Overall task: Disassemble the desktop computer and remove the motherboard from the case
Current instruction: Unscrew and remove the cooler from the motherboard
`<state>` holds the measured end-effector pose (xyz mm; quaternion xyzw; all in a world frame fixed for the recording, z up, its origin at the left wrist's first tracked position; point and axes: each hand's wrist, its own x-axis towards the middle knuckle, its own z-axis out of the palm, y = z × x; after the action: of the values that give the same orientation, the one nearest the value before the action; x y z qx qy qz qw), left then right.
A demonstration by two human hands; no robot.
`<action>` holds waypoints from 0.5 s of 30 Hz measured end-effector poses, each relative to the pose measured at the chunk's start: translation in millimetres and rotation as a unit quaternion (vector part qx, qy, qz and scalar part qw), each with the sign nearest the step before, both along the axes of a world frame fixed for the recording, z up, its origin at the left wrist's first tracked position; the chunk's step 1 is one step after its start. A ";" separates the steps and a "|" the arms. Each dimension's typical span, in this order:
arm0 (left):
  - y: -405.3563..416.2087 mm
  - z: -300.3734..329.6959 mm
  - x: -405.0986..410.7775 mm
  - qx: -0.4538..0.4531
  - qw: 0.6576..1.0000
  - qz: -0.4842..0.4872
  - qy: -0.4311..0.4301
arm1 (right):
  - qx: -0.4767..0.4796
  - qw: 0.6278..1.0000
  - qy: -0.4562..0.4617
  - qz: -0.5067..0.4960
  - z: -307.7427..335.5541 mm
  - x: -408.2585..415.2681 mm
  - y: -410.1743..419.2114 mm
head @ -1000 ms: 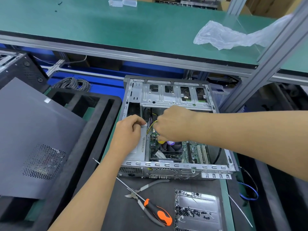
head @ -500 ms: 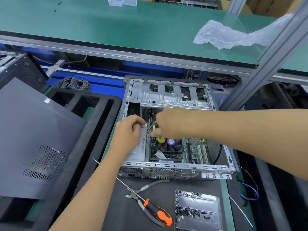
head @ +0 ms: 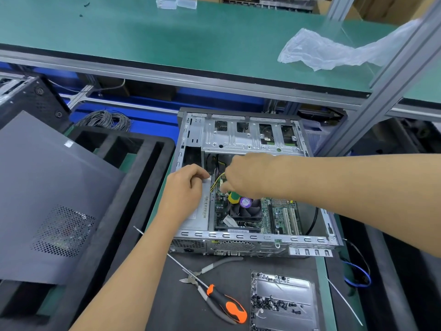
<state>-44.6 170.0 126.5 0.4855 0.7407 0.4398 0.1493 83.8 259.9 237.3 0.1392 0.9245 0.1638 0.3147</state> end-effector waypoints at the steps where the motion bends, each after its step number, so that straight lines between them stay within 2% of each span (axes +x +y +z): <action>1: 0.1 -0.2 -0.1 0.001 1.000 0.000 -0.001 | 0.011 1.000 0.005 0.024 0.1 0.6 0.0; 3: 0.2 0.6 0.0 0.001 1.000 -0.001 0.000 | 0.014 0.995 0.016 0.095 0.5 3.4 0.9; 6: -0.1 2.1 0.5 -0.005 1.000 -0.001 0.003 | 0.002 0.964 0.045 0.262 2.2 10.3 5.5; 7: -0.2 2.1 0.3 -0.006 1.000 0.000 0.004 | -0.014 0.960 0.052 0.274 0.1 12.8 6.5; 8: -0.4 2.0 -0.2 -0.006 1.000 0.001 0.003 | -0.043 0.966 0.067 0.246 -3.0 15.8 6.3; 9: -0.4 1.7 -0.4 -0.003 1.000 0.000 0.001 | -0.084 0.977 0.084 0.177 -5.2 17.7 4.2; 10: -0.6 1.6 -0.1 0.000 1.000 -0.002 -0.002 | -0.127 0.984 0.097 0.081 -6.5 18.0 2.8; 12: -0.8 2.2 0.4 0.002 1.000 -0.004 -0.006 | -0.186 0.971 0.117 -0.098 -6.8 14.7 2.6; 13: -0.9 2.2 0.5 0.001 1.000 -0.005 -0.007 | -0.183 0.965 0.125 -0.140 -5.6 12.7 3.9; 15: -0.6 1.0 0.1 -0.001 1.000 -0.003 -0.010 | -0.134 0.975 0.117 -0.133 -4.7 10.4 5.8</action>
<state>-44.6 169.5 127.5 0.4830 0.7379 0.4439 0.1586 94.2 265.8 232.5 0.2355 0.9416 -0.0224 0.2395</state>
